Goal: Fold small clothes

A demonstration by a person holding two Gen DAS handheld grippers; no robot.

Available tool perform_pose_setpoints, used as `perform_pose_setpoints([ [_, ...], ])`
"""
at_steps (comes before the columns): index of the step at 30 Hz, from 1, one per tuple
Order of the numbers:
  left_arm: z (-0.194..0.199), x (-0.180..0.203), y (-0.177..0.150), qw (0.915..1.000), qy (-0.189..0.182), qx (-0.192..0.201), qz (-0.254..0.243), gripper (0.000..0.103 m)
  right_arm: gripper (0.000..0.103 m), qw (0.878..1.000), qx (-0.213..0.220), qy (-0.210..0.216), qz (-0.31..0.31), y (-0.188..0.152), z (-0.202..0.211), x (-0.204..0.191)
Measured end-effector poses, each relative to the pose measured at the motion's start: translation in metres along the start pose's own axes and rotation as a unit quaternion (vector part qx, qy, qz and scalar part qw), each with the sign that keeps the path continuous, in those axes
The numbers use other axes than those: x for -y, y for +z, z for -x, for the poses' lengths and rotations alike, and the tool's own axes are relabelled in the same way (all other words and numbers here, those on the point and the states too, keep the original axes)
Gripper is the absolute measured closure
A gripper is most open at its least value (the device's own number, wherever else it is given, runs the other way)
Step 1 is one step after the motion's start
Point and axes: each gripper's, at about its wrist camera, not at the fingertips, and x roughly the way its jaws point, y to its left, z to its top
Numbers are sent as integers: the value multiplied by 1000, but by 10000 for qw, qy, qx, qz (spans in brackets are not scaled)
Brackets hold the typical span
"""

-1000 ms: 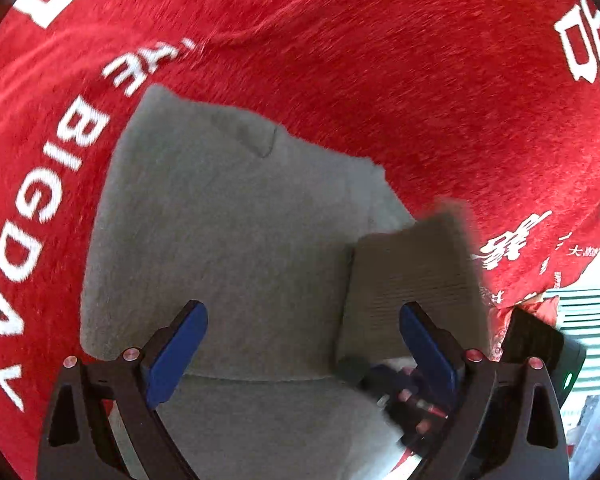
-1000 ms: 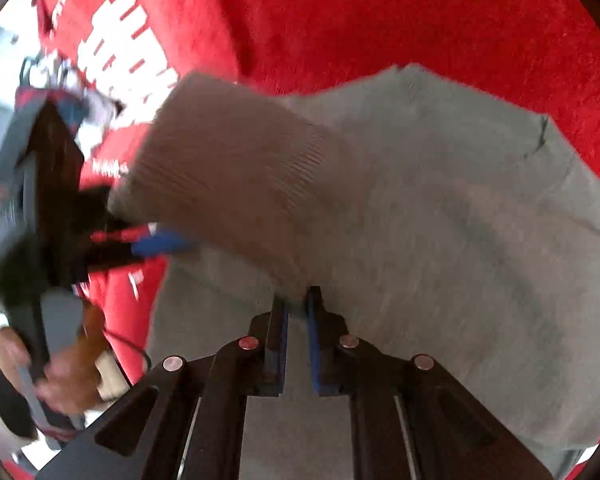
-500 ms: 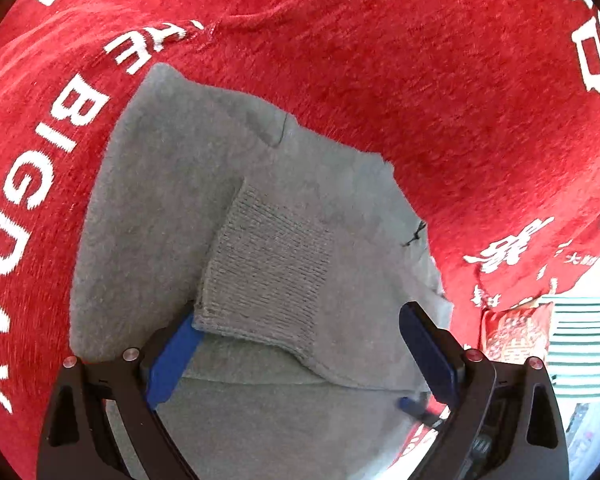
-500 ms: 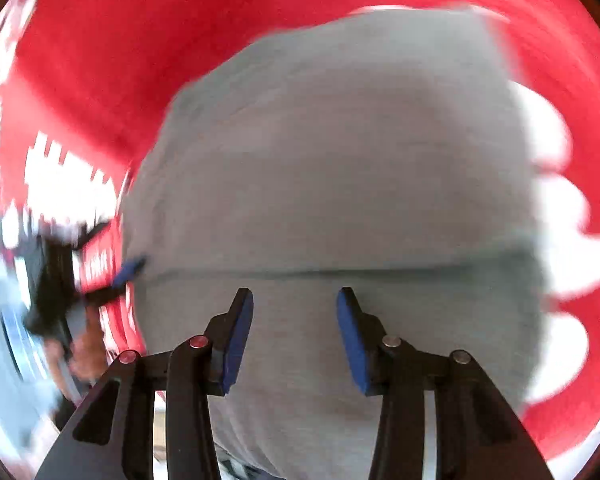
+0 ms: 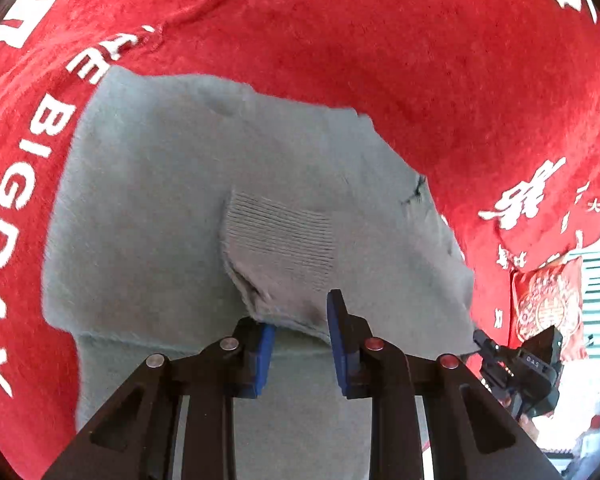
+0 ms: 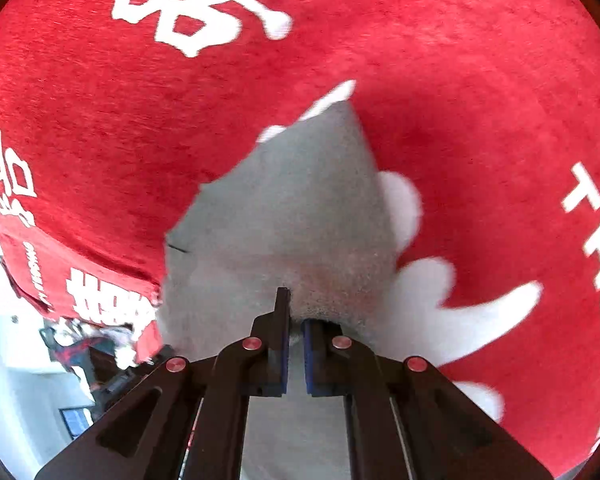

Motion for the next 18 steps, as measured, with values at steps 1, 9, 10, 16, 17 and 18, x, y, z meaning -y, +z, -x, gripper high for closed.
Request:
perform_pose_setpoints([
  [1,-3,1,-3,10000,86,-16,-12,75,97,9999,-112,58,-27,4,4,13],
  [9,9,-6,-10,9986,521,67,-85,75,75,9966,-575,-364,472,-11,23,16],
  [10,10,-7,-9,9985,533,58,-95,76,65,9973,-425,-341,486,-8,31,15],
  [16,-1,-3,-5,9974,715,-76,-70,72,54,9997,91,-221,12,46,29,27],
  [17,-3,-3,-4,9974,710,-83,-22,62,54,9996,100,-264,-19,53,23,27],
  [18,-5,-2,-4,9978,653,-60,13,56,54,9995,90,-292,-47,61,15,26],
])
